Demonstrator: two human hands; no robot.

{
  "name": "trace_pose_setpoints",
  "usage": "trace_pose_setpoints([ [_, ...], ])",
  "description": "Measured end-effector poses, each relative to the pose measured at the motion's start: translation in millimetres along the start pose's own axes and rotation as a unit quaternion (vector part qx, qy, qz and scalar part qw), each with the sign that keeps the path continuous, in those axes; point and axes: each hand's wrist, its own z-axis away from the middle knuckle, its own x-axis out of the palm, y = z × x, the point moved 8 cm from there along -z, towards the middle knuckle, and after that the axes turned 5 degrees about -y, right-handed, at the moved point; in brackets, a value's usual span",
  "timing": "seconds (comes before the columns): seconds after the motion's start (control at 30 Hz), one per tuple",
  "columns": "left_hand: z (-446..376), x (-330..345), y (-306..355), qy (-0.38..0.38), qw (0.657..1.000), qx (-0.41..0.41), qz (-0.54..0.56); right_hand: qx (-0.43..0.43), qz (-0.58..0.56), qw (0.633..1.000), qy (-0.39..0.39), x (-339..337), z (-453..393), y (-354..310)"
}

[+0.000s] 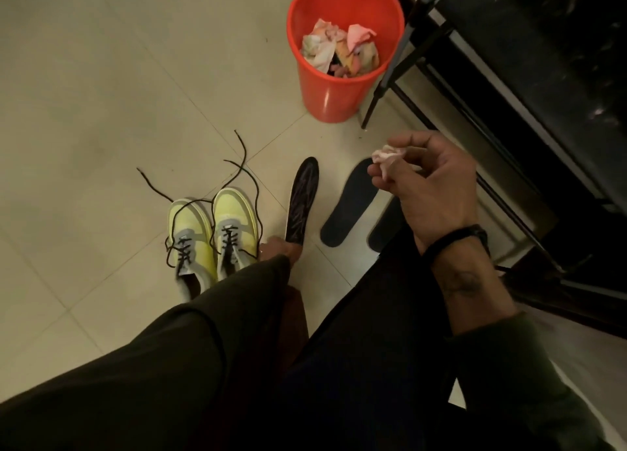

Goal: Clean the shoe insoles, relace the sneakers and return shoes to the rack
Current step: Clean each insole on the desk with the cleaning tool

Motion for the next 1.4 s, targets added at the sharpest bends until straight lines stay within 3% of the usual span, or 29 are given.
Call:
trace_pose_setpoints([
  [0.23,64.6,-31.8,79.5,-0.099,0.982,0.142,0.071,-0.027,0.020,0.997,0.076,-13.1,13.6,-2.4],
  [0.4,157.2,-40.1,139.1,-0.190,0.953,0.216,0.096,-0.059,-0.047,0.991,0.114,-36.1,47.8,-12.8],
  [0.73,371.1,-36.6,180.5,-0.243,0.884,0.394,-0.065,-0.070,-0.013,0.983,0.167,-151.6,174.2,-13.0],
  [0.87,450.9,-4.1,174.2,-0.269,0.838,0.441,-0.176,-0.108,0.006,0.960,0.256,-224.6,226.2,-19.0],
  [1.0,501.3,42.9,157.9,-0.324,0.798,0.462,-0.213,-0.155,-0.110,0.894,0.405,-316.0,274.9,-29.0],
  [1.13,527.2,98.6,134.4,-0.353,0.760,0.481,-0.260,-0.142,-0.114,0.869,0.459,-375.2,300.7,-33.1],
  [1.4,549.7,218.6,121.5,-0.431,0.763,0.441,-0.195,-0.083,-0.118,0.849,0.508,-465.0,326.3,19.9],
])
